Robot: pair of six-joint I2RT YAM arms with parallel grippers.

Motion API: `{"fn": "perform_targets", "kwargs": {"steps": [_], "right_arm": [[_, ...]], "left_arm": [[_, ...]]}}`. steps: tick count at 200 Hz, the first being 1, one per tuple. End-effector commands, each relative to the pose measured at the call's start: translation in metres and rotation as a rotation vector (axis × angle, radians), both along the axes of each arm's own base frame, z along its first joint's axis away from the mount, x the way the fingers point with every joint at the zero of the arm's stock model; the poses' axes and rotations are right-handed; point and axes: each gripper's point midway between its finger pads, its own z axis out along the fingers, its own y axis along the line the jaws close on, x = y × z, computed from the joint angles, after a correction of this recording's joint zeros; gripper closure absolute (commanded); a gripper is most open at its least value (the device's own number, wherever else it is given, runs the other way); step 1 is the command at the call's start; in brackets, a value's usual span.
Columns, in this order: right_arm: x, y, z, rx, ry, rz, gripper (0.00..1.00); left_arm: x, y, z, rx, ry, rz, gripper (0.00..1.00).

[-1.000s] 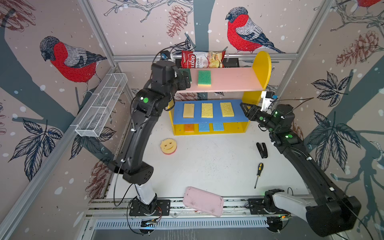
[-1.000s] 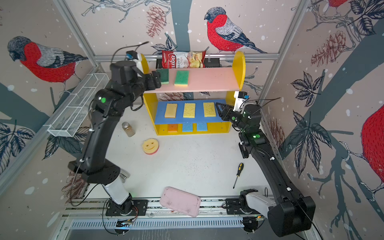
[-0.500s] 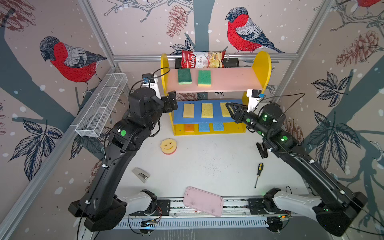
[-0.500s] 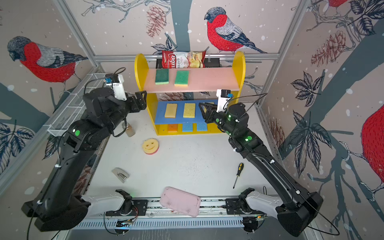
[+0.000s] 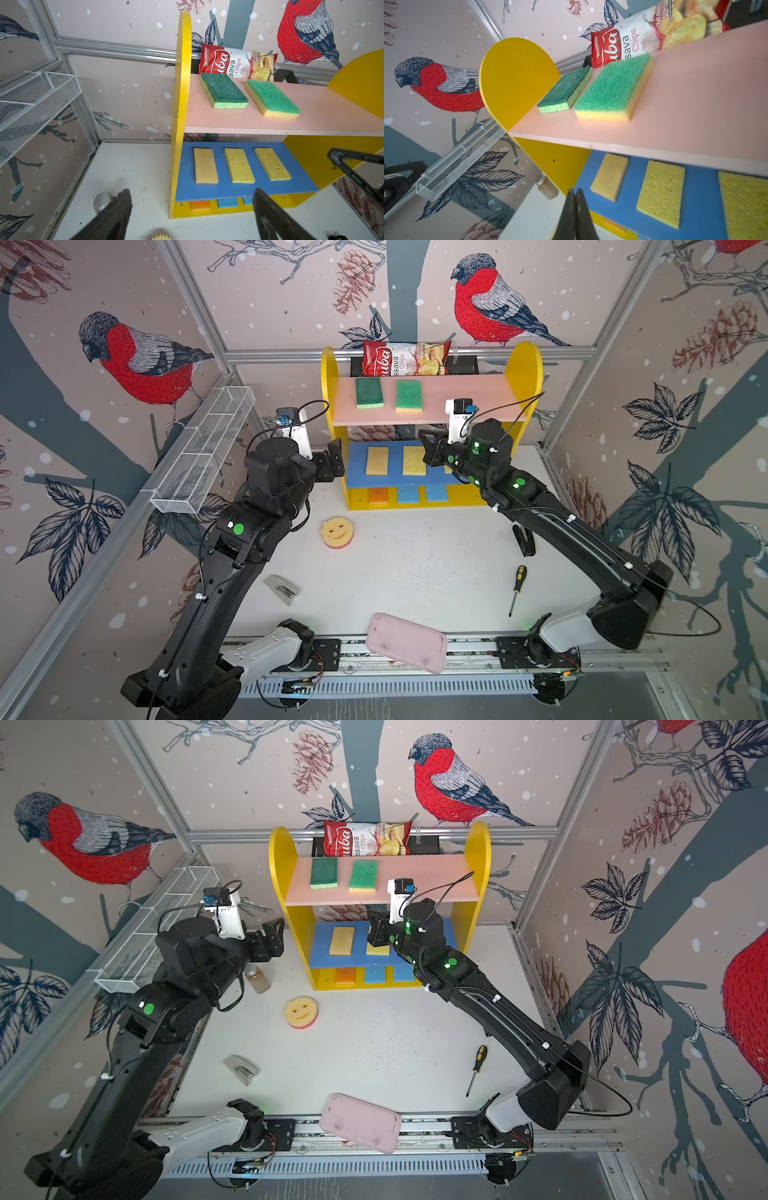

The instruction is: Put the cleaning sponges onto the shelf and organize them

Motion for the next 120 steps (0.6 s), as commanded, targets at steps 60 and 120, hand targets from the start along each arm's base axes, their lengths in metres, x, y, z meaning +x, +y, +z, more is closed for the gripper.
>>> {"fn": "perform_targets", "kwargs": {"steps": [60, 120], "right_arm": [[0.065, -0.004, -0.005, 0.009, 0.03, -0.047, 0.96], [0.087, -0.004, -0.014, 0.02, 0.065, -0.048, 0.95]], "left_arm": [[0.005, 0.005, 0.008, 0.006, -0.058, 0.019, 0.1], [0.008, 0.009, 0.002, 0.028, -0.046, 0.038, 0.1]]}}
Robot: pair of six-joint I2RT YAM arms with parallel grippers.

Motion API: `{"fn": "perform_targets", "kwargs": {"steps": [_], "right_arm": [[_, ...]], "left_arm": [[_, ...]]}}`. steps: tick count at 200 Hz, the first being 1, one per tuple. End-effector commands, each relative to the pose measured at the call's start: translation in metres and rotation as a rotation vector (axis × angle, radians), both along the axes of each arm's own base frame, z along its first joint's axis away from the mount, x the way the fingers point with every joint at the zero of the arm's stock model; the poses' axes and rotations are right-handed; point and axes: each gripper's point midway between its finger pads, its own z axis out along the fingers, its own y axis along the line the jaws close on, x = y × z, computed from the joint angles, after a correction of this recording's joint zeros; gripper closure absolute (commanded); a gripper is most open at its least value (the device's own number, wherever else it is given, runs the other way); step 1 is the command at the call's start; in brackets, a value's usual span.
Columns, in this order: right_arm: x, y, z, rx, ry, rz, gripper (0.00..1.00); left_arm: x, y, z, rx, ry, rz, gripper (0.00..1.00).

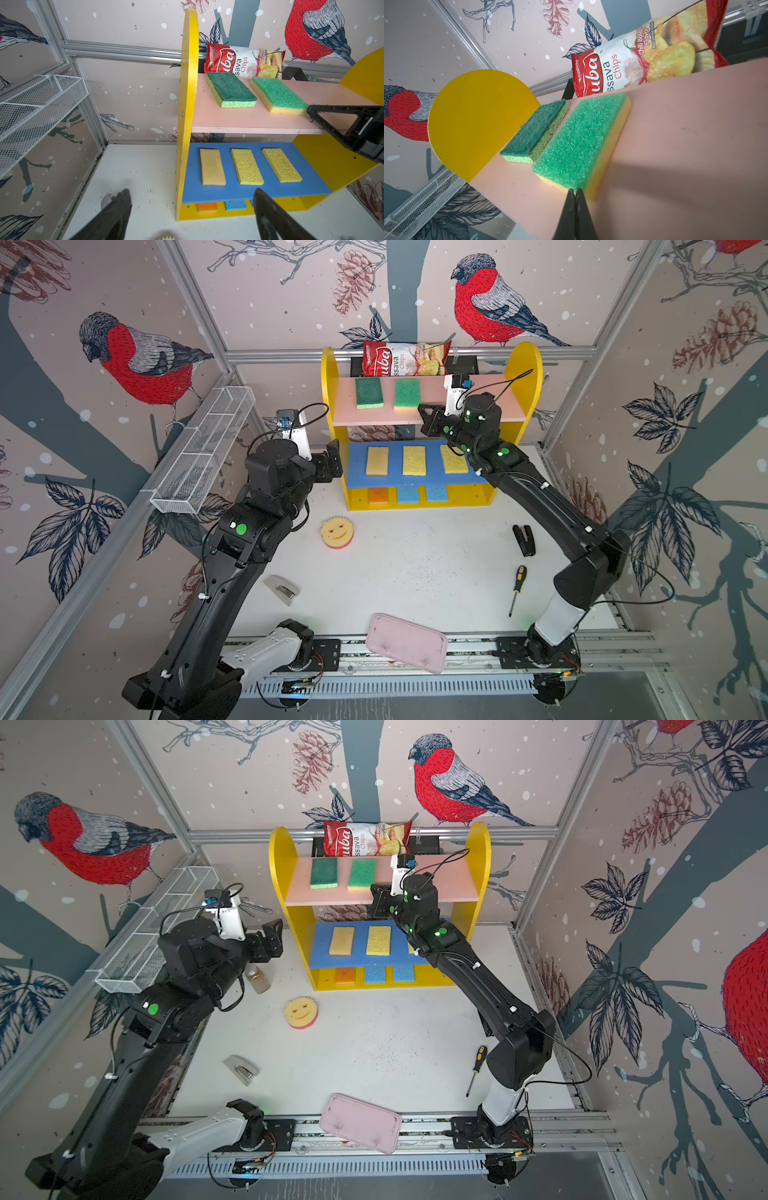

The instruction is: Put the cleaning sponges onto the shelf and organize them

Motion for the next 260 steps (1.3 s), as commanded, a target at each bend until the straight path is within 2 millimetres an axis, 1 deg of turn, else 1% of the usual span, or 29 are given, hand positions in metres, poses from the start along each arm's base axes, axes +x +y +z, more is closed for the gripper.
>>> {"fn": "perform_targets", "kwargs": {"steps": [1, 35, 48, 71, 99, 123, 134, 152, 171, 201, 260], "right_arm": [[0.006, -0.002, -0.018, -0.021, 0.06, -0.012, 0.95], [0.014, -0.005, -0.017, -0.01, 0.069, -0.028, 0.95], [0.013, -0.004, -0.015, -0.005, 0.074, -0.02, 0.95], [0.002, 0.002, -0.012, -0.002, 0.066, 0.005, 0.95], [-0.015, 0.016, -0.011, -0.017, 0.054, 0.039, 0.95], [-0.023, 0.023, -0.009, -0.019, 0.043, 0.056, 0.95], [-0.022, 0.025, -0.009, -0.022, 0.042, 0.056, 0.95], [-0.014, 0.023, -0.011, -0.03, 0.052, 0.037, 0.95], [-0.006, 0.018, -0.009, -0.019, 0.053, 0.024, 0.95], [0.006, 0.01, -0.013, -0.01, 0.07, 0.006, 0.95], [0.006, 0.013, -0.023, -0.011, 0.093, 0.026, 0.94]], "left_arm": [[0.002, 0.003, 0.008, 0.003, -0.037, 0.016, 0.09], [0.002, 0.004, 0.002, 0.004, -0.032, 0.02, 0.09], [0.001, 0.005, 0.001, 0.003, -0.03, 0.02, 0.09], [0.0, 0.006, 0.002, 0.004, -0.032, 0.024, 0.09], [0.0, 0.007, 0.002, 0.005, -0.033, 0.028, 0.09], [-0.001, 0.007, 0.001, 0.0, -0.031, 0.024, 0.09], [-0.001, 0.007, 0.0, -0.001, -0.029, 0.024, 0.09], [-0.001, 0.007, -0.002, -0.001, -0.026, 0.023, 0.09], [-0.001, 0.007, -0.002, 0.0, -0.024, 0.025, 0.09], [-0.002, 0.009, -0.002, 0.002, -0.025, 0.034, 0.09], [0.002, 0.008, -0.006, 0.006, -0.017, 0.034, 0.09]]}}
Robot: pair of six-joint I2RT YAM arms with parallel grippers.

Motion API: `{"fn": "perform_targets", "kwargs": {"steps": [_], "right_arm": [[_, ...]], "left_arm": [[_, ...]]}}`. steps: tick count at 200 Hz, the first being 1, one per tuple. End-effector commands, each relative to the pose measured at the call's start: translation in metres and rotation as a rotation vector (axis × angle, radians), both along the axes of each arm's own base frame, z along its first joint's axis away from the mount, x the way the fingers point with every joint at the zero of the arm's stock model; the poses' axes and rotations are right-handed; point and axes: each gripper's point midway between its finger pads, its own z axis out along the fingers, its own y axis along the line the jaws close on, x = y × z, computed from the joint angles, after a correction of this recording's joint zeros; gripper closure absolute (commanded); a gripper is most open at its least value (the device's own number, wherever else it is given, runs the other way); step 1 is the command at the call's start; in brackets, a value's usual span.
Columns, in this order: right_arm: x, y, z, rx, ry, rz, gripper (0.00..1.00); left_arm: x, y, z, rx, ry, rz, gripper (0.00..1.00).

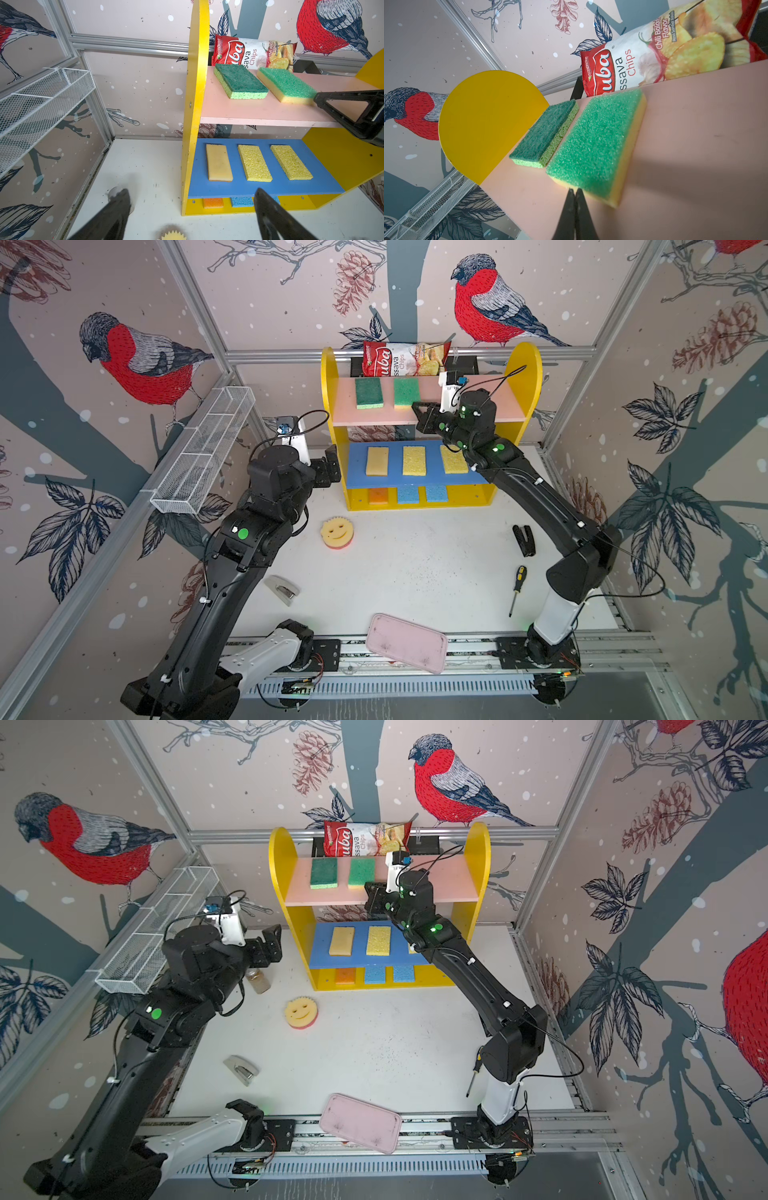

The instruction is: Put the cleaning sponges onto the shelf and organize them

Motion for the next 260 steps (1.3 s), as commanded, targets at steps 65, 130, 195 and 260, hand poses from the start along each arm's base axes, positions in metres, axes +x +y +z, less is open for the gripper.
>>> {"fn": "perform_targets", "kwargs": {"steps": [65, 130, 195, 260], "right_arm": [[-0.015, -0.022, -0.02, -0.043, 0.048, -0.05, 0.94], [-0.057, -0.093, -0.023, -0.042, 0.0, -0.226, 0.93], [-0.075, -0.112, -0.018, -0.009, -0.001, -0.217, 0.92], [-0.057, -0.045, 0.012, -0.066, -0.03, -0.055, 0.92]], "left_arm": [[0.005, 0.002, 0.009, 0.001, -0.035, 0.016, 0.08], [0.005, 0.0, 0.01, -0.012, -0.041, 0.006, 0.08], [-0.001, -0.002, 0.016, -0.057, -0.042, -0.014, 0.08], [-0.008, -0.003, 0.016, -0.103, -0.036, -0.027, 0.08]]}}
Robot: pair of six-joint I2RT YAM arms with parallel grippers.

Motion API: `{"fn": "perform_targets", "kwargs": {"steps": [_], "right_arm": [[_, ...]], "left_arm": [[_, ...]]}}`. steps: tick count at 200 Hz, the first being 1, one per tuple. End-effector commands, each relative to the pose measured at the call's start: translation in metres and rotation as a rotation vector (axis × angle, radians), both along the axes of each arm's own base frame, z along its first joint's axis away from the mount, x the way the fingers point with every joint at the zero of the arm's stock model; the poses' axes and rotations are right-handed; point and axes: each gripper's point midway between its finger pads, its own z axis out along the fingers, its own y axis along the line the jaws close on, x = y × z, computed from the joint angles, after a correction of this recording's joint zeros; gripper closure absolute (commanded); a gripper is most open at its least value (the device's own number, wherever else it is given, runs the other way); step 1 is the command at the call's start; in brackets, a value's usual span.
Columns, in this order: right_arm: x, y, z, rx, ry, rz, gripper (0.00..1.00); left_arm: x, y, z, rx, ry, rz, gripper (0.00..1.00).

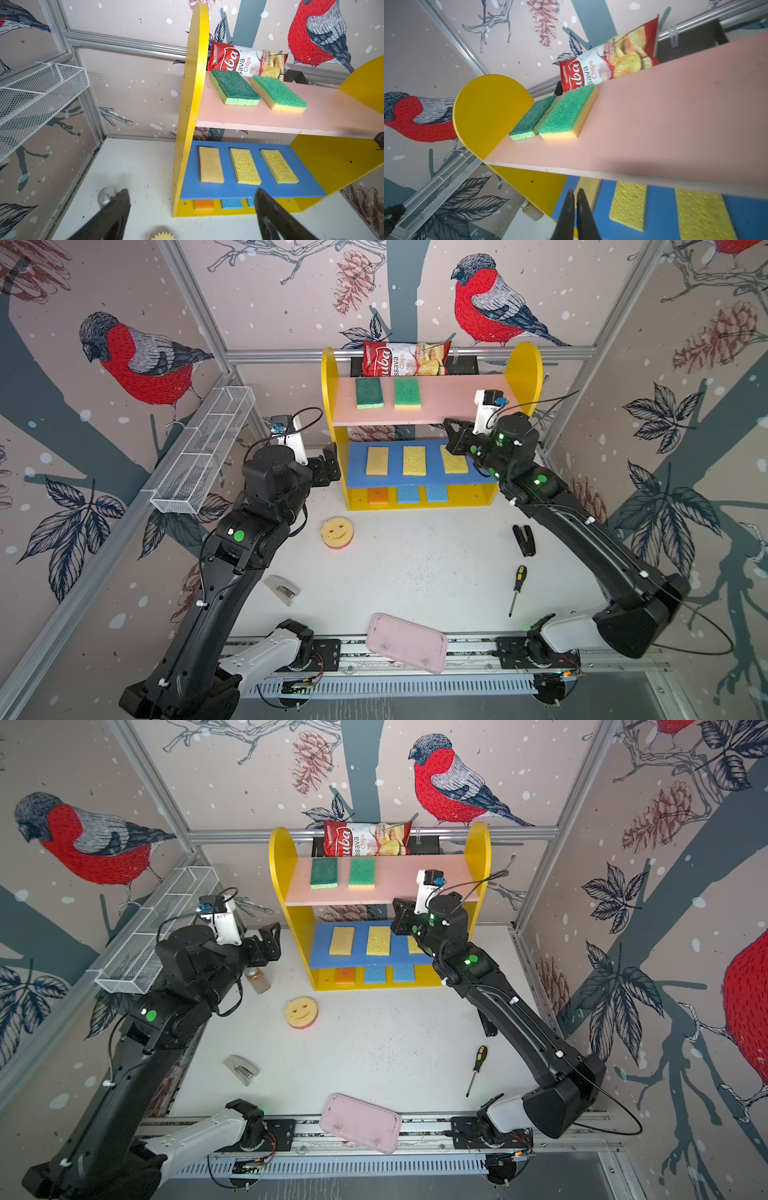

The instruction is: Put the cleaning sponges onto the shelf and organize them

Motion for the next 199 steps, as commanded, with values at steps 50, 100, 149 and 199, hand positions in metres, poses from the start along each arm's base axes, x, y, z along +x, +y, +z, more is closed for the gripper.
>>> {"fn": "perform_targets", "kwargs": {"steps": [50, 100, 149, 199], "right_arm": [[0.034, 0.048, -0.009, -0.056, 0.038, 0.092, 0.92], [0.066, 0.057, -0.019, -0.068, 0.076, 0.078, 0.92], [0.078, 0.059, -0.029, -0.057, 0.102, 0.081, 0.93], [0.071, 0.057, -0.027, -0.053, 0.106, 0.089, 0.92]], "left_arm": [[-0.001, 0.002, 0.006, -0.007, -0.02, 0.008, 0.08], [0.003, 0.002, 0.0, 0.017, -0.013, 0.013, 0.08], [0.005, 0.003, -0.003, 0.031, -0.01, 0.016, 0.07], [0.006, 0.003, -0.004, 0.026, -0.008, 0.015, 0.07]]}}
